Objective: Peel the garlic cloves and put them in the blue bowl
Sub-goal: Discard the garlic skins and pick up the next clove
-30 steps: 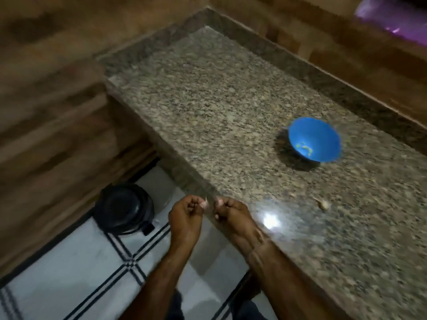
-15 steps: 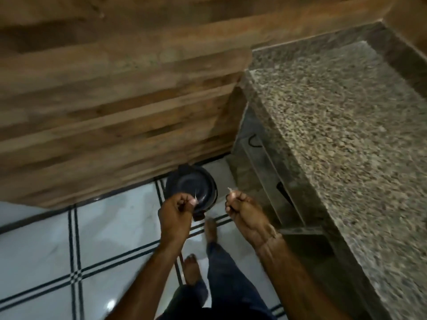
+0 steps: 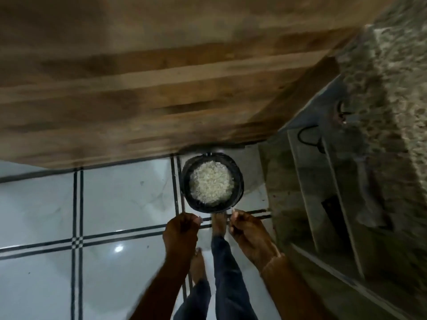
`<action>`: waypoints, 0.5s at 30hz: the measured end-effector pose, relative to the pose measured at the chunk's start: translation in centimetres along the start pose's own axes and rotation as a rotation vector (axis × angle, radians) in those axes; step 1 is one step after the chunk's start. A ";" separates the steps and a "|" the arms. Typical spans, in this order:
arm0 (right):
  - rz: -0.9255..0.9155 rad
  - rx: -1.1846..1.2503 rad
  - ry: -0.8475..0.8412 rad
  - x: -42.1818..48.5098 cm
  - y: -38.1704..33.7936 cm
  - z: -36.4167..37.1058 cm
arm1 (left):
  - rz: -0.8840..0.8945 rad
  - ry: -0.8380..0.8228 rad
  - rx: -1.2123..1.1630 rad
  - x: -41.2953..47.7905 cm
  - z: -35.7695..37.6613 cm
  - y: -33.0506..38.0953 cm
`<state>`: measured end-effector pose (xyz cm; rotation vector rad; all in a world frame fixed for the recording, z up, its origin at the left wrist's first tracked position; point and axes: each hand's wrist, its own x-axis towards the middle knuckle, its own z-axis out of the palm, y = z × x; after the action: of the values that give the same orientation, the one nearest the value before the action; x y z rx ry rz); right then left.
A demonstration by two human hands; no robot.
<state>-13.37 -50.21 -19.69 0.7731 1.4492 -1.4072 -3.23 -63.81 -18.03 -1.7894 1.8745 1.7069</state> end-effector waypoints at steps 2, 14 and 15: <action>0.030 0.008 0.021 4.4 0.6 0.0 | -0.123 0.001 -0.056 3.2 2.6 -1.6; 0.122 0.070 0.110 27.5 3.2 2.7 | -0.529 0.010 -0.301 21.7 14.7 -8.7; 0.114 0.107 0.126 27.9 3.5 2.4 | -0.550 -0.028 -0.414 21.9 15.1 -8.6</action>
<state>-19.72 -56.76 -46.43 1.0124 1.4096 -1.3780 -13.57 -65.93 -43.89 -2.1273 0.9132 1.9488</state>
